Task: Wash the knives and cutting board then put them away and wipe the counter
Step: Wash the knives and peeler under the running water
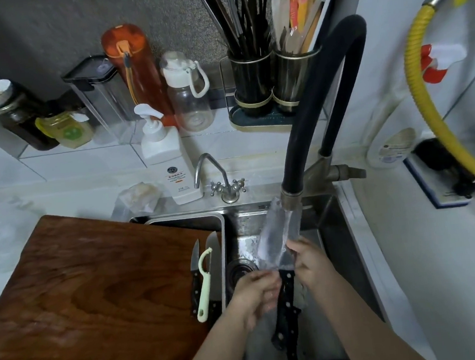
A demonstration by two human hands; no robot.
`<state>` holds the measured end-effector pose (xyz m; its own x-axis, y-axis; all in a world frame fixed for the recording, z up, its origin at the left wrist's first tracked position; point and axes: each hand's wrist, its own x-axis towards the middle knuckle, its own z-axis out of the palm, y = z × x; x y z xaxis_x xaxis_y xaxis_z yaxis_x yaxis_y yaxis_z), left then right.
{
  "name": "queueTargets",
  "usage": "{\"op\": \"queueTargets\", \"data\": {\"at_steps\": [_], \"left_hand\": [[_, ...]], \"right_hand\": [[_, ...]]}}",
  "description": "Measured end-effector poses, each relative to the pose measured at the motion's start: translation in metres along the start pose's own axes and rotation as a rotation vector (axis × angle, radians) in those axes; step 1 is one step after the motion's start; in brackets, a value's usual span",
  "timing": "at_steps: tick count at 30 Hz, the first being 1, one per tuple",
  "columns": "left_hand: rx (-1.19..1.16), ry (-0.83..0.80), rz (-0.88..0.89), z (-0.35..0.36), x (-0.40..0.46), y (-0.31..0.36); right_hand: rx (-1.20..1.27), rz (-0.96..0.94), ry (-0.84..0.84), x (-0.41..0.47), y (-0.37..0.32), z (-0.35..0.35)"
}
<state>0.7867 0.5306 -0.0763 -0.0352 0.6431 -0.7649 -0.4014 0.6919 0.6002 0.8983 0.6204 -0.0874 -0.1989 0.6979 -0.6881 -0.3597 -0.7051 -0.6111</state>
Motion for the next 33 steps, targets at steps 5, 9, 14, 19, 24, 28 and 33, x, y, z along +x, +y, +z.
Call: {"op": "queueTargets", "data": {"at_steps": [5, 9, 14, 19, 24, 28, 33], "left_hand": [[-0.013, -0.083, -0.002, -0.003, -0.008, 0.004], [0.205, -0.044, 0.035, -0.007, -0.014, 0.014], [1.177, 0.115, 0.268, -0.024, -0.02, 0.018], [1.833, 0.231, 0.528, -0.035, -0.041, 0.022], [1.642, 0.273, 0.531, -0.07, -0.058, 0.017], [1.344, 0.342, 0.551, -0.102, -0.062, 0.014], [1.21, 0.522, 0.561, -0.131, -0.051, 0.0]], "right_hand": [[0.031, 0.023, -0.007, 0.005, 0.008, 0.004], [0.047, 0.139, -0.064, -0.001, 0.023, -0.002], [-0.069, 0.242, 0.099, 0.002, 0.036, -0.025], [-0.344, 0.253, 0.23, 0.019, 0.063, -0.057], [-0.693, 0.26, 0.252, 0.036, 0.098, -0.072], [-1.028, 0.192, 0.19, 0.082, 0.143, -0.102], [-1.136, 0.1, 0.224, 0.043, 0.126, -0.059]]}}
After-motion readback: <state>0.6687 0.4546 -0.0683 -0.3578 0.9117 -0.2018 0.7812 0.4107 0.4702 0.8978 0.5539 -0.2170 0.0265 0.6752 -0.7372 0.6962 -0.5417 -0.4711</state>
